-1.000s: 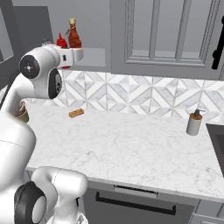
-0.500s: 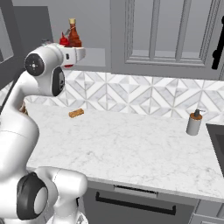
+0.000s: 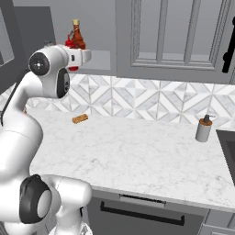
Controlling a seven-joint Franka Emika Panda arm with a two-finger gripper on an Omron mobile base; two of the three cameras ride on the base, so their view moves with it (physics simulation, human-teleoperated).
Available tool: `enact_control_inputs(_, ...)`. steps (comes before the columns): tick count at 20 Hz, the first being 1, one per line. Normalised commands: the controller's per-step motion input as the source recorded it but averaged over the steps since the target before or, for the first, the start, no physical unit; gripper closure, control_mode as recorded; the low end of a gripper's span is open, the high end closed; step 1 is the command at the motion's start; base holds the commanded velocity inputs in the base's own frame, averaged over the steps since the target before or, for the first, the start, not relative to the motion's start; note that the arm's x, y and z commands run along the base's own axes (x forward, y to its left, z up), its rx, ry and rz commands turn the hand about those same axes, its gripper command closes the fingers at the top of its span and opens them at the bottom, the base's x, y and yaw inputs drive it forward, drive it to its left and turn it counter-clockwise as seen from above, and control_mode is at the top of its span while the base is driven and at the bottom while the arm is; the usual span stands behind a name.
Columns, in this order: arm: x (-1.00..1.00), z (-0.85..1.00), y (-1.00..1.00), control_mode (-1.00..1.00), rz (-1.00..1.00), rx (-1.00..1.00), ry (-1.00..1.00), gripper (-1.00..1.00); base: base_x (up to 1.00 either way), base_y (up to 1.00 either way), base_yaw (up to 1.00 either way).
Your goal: Put the shaker and condiment bottle from the counter next to their counterparts in the cabinet.
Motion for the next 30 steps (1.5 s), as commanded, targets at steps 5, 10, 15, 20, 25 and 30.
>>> enact_control_inputs(5, 0.19, 0.0, 0.0, -1.0, 0.0, 0.0, 0.01, 1.0, 0.0, 0.0, 0.0)
enact_control_inputs(10, 0.16, 0.0, 0.0, -1.0, 0.0, 0.0, 0.0, 1.0, 0.0, 0.0, 0.0)
enact_control_inputs(15, 0.11, -0.02, 0.0, -1.0, 0.0, 0.0, 0.0, 1.0, 0.0, 0.0, 0.0)
enact_control_inputs(20, 0.17, -0.02, 0.0, -1.0, 0.0, 0.0, 0.0, 1.0, 0.0, 0.0, 0.0)
enact_control_inputs(25, 0.21, 0.0, 0.0, -1.0, 0.0, 0.0, 0.0, 1.0, 0.0, 0.0, 0.0)
enact_control_inputs(30, 0.22, 0.0, 0.0, -1.0, 0.0, 0.0, 0.0, 1.0, 0.0, 0.0, 0.0)
